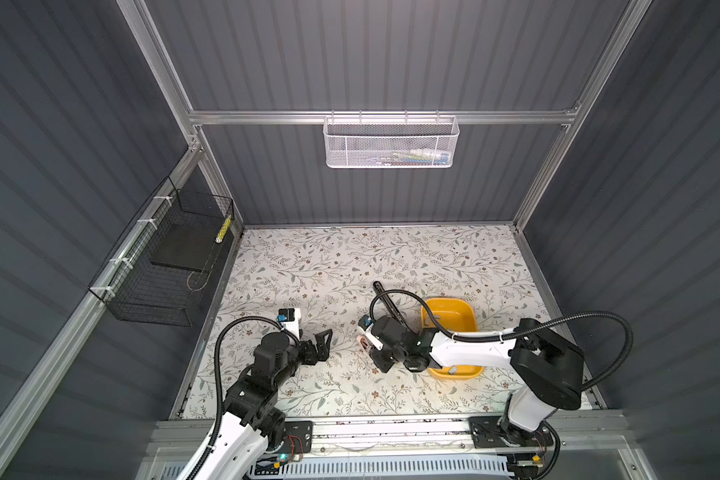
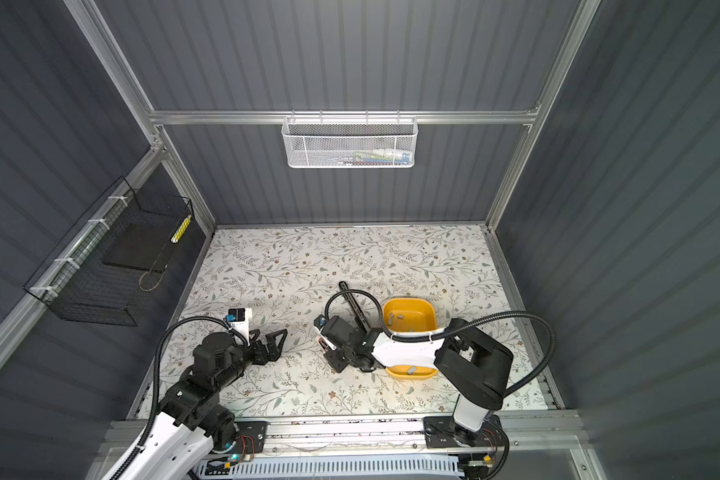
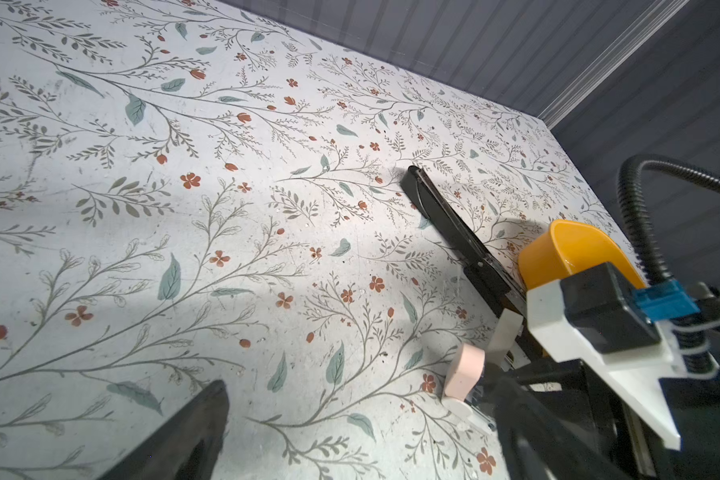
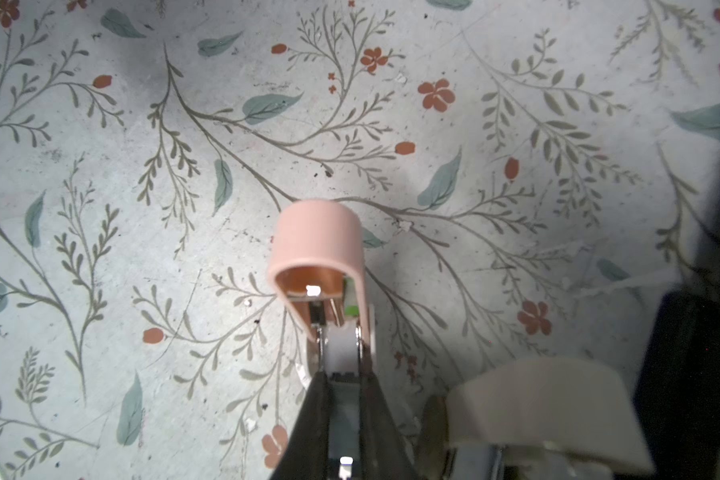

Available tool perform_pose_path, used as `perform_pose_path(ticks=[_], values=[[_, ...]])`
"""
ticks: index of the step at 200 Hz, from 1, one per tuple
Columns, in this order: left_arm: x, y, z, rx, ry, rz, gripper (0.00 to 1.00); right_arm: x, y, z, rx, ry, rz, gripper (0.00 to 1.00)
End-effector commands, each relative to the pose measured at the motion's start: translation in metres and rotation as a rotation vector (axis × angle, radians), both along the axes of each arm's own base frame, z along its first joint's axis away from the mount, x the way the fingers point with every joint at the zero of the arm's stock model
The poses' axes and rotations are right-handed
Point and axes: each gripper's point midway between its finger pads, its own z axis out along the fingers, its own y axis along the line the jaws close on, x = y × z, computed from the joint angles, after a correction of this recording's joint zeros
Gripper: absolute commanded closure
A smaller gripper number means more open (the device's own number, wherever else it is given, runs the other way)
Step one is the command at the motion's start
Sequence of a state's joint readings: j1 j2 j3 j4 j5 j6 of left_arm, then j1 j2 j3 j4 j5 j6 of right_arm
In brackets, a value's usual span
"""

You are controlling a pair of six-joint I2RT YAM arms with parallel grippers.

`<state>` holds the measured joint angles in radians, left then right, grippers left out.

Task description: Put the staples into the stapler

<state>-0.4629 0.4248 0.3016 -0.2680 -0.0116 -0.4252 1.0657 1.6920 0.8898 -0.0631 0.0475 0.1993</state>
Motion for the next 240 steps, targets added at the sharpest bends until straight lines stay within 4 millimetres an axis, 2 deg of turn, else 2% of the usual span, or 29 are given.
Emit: perform_pose_path(ticks=[1, 75, 112, 153, 240], values=[[0.001, 0.002, 0.001, 0.008, -0.018, 0.005, 0.00, 0.001, -0.003, -0.006, -0.040, 0.004, 0.004, 0.89], [0.001, 0.002, 0.002, 0.011, -0.019, 0.008, 0.00, -0.007, -0.008, -0.010, -0.044, 0.028, 0.002, 0.88], [0.004, 0.004, 0.001, 0.020, -0.017, 0.020, 0.00, -0.018, -0.016, -0.014, -0.051, 0.057, -0.021, 0.87], [0.007, 0.004, 0.000, 0.032, -0.010, 0.026, 0.00, -0.020, -0.024, -0.021, -0.083, 0.068, -0.067, 0.83], [0.009, 0.004, -0.001, 0.041, -0.011, 0.029, 0.00, -0.026, -0.022, -0.028, -0.121, 0.039, -0.083, 0.76]])
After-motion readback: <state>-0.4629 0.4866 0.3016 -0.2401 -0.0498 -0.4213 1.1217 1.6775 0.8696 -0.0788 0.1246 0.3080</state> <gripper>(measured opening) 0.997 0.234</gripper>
